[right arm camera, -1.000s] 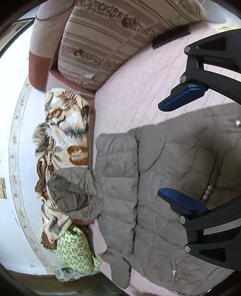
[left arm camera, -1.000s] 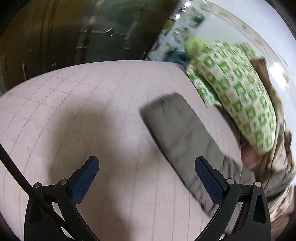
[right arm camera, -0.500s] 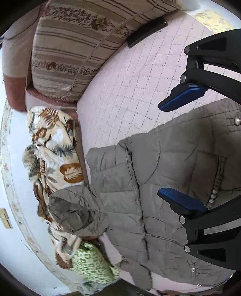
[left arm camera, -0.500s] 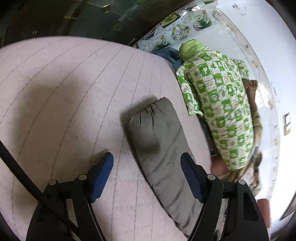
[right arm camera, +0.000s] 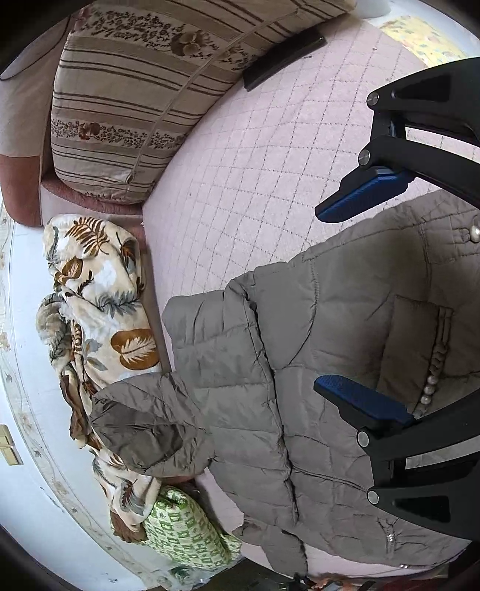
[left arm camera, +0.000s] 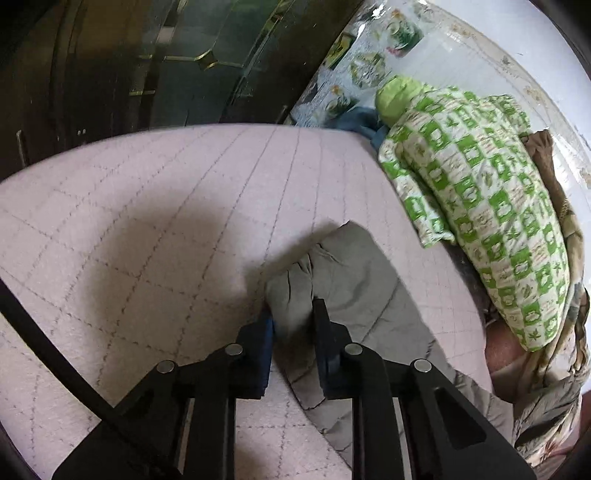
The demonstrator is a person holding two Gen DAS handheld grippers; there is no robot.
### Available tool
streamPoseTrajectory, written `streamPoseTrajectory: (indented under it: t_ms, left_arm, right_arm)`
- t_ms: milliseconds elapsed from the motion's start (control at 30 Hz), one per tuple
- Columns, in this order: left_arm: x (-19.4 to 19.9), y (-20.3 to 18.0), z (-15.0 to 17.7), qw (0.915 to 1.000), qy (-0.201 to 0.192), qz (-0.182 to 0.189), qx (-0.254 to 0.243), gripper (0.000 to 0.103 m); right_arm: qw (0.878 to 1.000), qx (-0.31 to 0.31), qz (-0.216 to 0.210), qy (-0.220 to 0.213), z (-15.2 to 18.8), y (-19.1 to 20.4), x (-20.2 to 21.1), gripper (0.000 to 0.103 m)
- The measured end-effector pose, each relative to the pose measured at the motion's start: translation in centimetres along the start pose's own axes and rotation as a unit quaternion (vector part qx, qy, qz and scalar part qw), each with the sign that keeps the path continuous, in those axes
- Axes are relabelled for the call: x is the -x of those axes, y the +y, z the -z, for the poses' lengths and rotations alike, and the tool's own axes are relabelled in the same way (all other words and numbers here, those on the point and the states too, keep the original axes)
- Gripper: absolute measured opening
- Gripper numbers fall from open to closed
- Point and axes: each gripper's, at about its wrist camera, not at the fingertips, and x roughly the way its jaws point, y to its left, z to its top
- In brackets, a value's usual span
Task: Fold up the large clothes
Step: 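Fold the held sleeve across the jacket body and open the left tool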
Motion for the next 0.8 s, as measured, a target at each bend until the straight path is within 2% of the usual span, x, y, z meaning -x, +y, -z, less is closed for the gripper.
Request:
streamPoseTrajectory:
  t_ms: [133, 300, 433, 633, 800]
  left_arm:
    - [2.7, -2.1, -0.3, 0.9989, -0.031, -0.004, -0.035, 0.018]
    - [7.0, -4.7, -0.6, 0.9954, -0.069, 0.014, -0.066, 0.018]
    - [11.4, -7.4, -0.4, 0.9894, -0.103, 0.035, -0.096, 0.017]
    - [18.0, -12.3, 1.6, 0.9740, -0.150, 0.071, -0.154, 0.017]
    - [21.9, -17.6, 4.8, 0.9595, -0.156, 0.109, -0.207, 0.017]
  right_arm:
    - [1.000, 0.010, -0.005, -0.003, 0.0, 0.8, 0.1, 0.088]
    - [1.000, 0.012, -0.008, -0.004, 0.0, 0.7, 0.3, 0.088]
    - [1.000, -0.002, -0.012, -0.014, 0.1, 0.0, 0.9, 0.088]
    - [0.999, -0.009, -0.023, -0.025, 0.2, -0.4, 1.7, 0.088]
    - [0.998, -0.013, -0.042, -0.035, 0.3, -0.6, 2.2, 0.088]
